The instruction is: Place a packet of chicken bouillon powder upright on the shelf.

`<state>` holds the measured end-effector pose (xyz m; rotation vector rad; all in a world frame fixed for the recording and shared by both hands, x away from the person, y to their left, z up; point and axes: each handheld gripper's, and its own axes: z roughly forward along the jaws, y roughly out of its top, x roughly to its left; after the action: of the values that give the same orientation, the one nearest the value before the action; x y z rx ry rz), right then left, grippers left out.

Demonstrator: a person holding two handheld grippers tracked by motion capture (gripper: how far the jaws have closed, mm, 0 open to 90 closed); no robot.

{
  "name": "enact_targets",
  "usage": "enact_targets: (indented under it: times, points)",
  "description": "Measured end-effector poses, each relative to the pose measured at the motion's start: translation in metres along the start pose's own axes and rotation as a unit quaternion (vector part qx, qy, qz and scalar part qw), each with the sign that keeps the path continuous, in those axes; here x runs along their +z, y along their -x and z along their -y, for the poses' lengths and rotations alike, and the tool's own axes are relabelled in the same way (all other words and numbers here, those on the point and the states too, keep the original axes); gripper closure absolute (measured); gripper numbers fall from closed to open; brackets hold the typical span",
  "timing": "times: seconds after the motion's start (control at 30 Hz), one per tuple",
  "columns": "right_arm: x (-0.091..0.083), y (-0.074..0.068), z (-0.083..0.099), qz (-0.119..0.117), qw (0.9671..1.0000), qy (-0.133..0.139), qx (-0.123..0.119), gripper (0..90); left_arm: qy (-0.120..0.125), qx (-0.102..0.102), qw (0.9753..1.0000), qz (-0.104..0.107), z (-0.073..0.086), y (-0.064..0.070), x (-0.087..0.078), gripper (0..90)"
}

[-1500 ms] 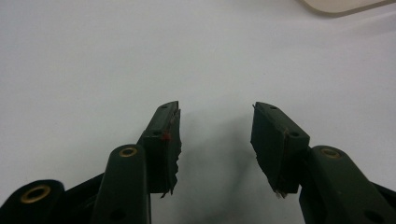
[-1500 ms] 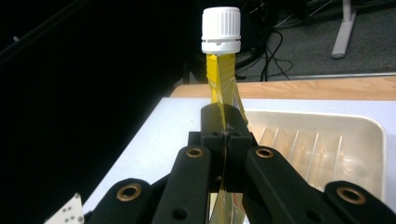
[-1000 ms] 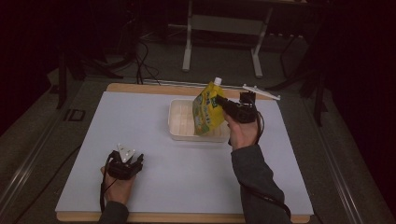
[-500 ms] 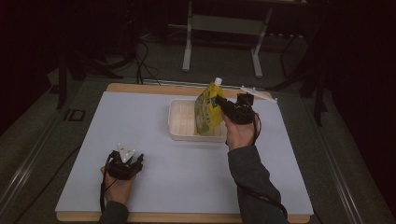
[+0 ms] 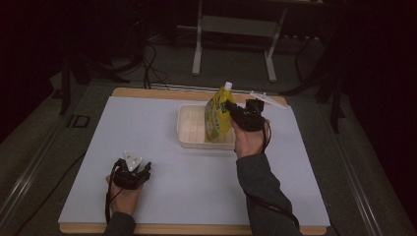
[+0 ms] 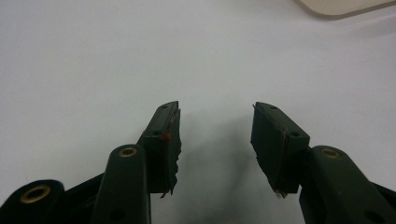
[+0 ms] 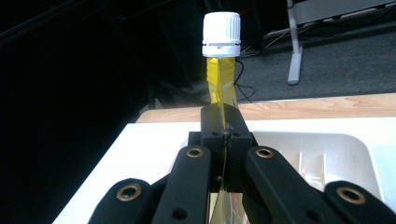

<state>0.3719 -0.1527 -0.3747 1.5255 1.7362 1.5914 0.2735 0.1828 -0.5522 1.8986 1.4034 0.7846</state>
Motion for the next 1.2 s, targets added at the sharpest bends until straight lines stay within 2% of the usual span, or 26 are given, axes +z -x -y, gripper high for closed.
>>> enact_targets:
  times: [0.5, 0.67, 0.87, 1.2]
  points:
    - [0.003, -0.011, 0.012, 0.029, 0.9994, 0.005, -0.02, 90.0, 0.0, 0.0, 1.0, 0.0, 0.0, 0.0, 0.0, 51.9]
    - [0.005, -0.015, 0.013, 0.05, 0.9985, 0.004, -0.024, 89.9, 0.0, 0.0, 1.0, 0.0, 0.0, 0.0, 0.0, 51.8]
    - [0.011, -0.02, 0.012, 0.076, 0.9967, -0.005, -0.029, 89.8, 0.0, 0.0, 1.0, 0.0, 0.0, 0.0, 0.0, 51.7]
    - [0.024, -0.025, 0.004, 0.09, 0.9945, -0.032, -0.043, 89.4, -0.001, -0.002, 1.0, 0.001, 0.0, 0.0, 0.0, 51.7]
